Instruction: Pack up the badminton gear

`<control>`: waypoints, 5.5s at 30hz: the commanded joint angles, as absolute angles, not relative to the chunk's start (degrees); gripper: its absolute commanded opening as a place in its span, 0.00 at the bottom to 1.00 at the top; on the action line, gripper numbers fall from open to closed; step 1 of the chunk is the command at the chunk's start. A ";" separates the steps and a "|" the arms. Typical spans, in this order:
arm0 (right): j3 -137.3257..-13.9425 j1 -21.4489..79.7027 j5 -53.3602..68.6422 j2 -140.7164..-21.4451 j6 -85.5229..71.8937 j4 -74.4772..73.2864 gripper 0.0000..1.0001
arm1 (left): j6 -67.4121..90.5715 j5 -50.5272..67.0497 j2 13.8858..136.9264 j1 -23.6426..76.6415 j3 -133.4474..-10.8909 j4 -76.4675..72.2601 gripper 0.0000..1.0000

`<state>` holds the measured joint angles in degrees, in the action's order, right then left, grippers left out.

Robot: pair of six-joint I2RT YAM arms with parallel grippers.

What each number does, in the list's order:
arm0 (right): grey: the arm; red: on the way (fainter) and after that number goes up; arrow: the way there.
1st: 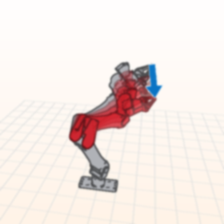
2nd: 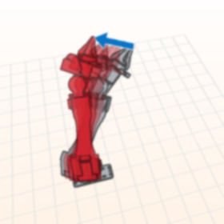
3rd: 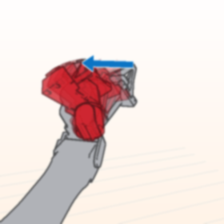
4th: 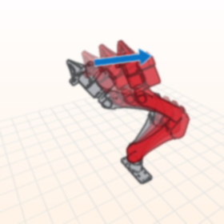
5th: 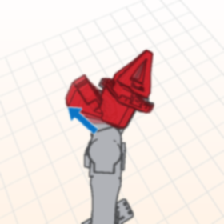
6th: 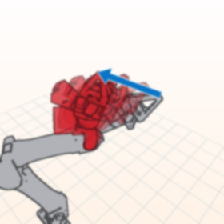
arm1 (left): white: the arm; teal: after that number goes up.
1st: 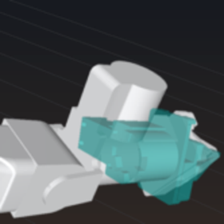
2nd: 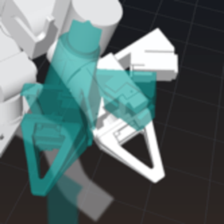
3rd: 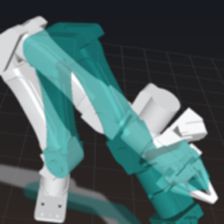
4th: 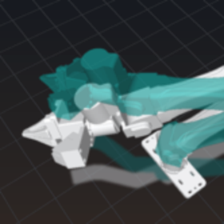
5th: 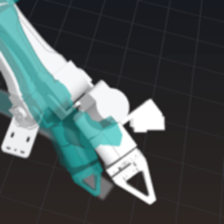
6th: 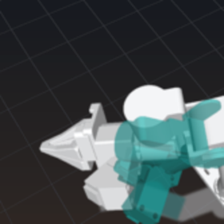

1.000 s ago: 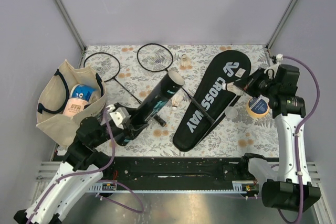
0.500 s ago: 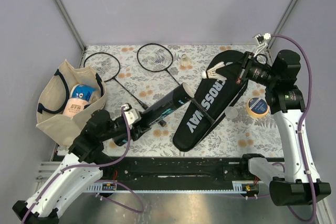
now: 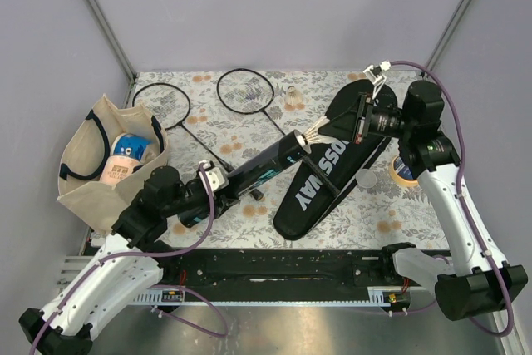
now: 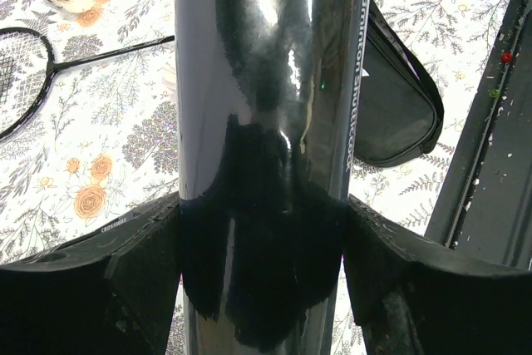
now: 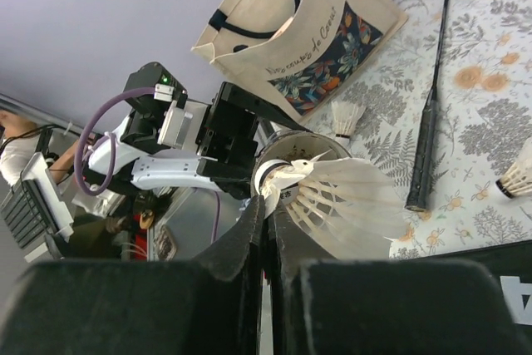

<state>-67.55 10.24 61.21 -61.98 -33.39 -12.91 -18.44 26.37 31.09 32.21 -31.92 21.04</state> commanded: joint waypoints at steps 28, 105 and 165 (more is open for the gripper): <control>-65.13 26.02 54.76 -70.14 -34.97 -9.33 0.16 | -17.14 28.92 29.71 32.43 -33.75 12.22 0.25; -91.15 23.20 44.56 -120.76 -7.82 -29.00 0.61 | -15.21 12.39 10.90 32.43 -26.19 9.49 0.30; -90.10 23.99 46.93 -70.40 -12.57 -39.81 0.07 | -18.11 23.99 20.65 32.43 -31.55 14.68 0.28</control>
